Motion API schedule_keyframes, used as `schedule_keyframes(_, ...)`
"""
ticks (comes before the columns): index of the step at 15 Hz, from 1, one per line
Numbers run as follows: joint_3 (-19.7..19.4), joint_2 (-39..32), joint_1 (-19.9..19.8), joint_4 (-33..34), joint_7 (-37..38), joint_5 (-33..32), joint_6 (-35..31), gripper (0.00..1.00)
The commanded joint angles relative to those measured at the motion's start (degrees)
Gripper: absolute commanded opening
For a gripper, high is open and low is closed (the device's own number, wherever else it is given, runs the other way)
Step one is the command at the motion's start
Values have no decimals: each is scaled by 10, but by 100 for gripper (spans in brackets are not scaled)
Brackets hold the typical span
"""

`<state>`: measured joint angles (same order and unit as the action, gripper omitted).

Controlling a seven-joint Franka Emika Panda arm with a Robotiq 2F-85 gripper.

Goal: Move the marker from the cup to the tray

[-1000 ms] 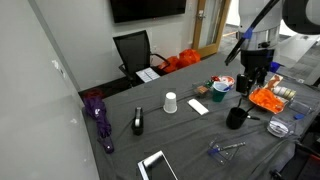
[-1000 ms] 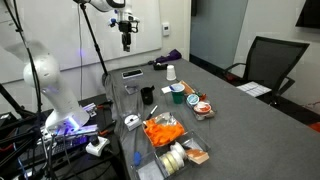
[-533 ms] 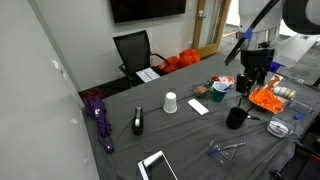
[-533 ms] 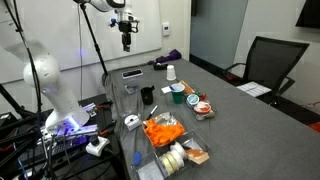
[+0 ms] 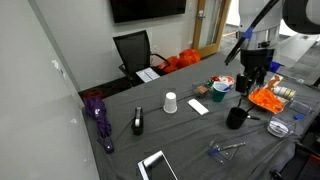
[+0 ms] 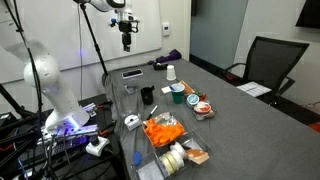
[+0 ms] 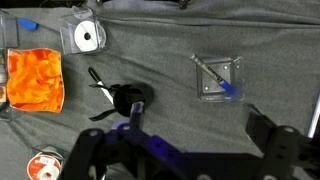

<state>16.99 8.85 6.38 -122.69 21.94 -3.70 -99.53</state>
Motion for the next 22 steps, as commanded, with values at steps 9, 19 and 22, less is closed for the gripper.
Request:
schedule_keyframes(9,-58,5,-5,-41,13,-78,-126,100)
schedule_keyframes(19,-113,-37,-43,-34,76,-128,-222,100)
schedule_keyframes(22,-130,-53,-48,-41,63,-121,-290,100)
